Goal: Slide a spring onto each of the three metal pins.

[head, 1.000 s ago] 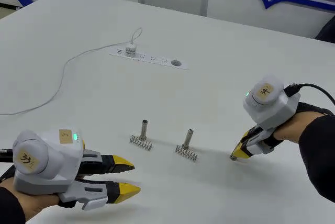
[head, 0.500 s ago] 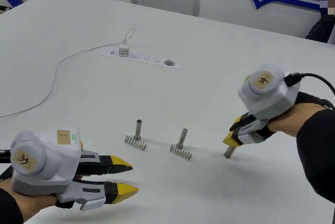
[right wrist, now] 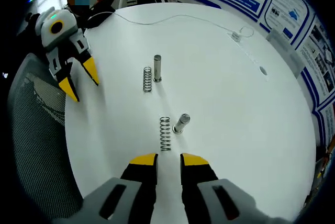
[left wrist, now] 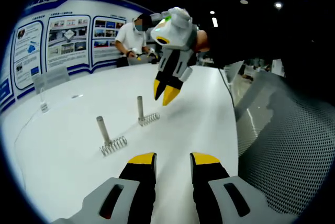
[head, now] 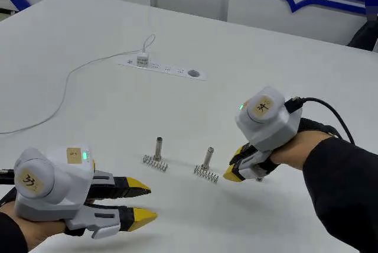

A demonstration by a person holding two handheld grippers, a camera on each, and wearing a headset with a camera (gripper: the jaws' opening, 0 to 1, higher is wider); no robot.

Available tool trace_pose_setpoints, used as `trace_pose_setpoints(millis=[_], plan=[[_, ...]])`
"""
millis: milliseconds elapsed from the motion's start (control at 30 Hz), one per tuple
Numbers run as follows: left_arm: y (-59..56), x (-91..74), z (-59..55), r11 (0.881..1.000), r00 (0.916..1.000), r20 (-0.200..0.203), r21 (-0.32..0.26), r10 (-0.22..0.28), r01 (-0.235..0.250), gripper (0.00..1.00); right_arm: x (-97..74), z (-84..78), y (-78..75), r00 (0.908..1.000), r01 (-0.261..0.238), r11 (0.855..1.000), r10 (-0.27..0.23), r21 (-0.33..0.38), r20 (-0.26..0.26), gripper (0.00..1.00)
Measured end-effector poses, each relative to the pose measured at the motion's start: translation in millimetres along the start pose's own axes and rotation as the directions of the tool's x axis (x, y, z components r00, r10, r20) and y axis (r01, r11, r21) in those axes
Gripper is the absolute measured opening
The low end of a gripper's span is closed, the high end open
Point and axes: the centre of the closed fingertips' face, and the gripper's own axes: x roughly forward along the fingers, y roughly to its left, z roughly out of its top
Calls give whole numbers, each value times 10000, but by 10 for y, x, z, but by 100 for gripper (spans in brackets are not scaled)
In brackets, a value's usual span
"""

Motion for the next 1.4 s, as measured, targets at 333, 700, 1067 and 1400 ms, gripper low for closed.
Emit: trace_pose_setpoints(millis=[333, 700, 1067, 1400], plan=[[-7, -8, -3, 10000, 10000, -48, -49, 79, -79, 26, 217, 32, 55, 9993, -359, 9994, 359, -24, -34, 16], [19, -29, -9, 9998, 9998, -129, -85, 176, -177, 25, 381, -44, 82, 9964, -713, 9974, 710, -58, -469, 12], [4, -11, 7, 9999, 9998, -95, -38, 154, -154, 25, 288, -2, 175, 9962, -804, 9967, 800, -132, -333, 12], [18, 32, 82, 9998, 10000, -40, 189, 28, -27, 26, 57, 114, 568, 9901, -1391, 9825, 1356, -1237, -366, 12]])
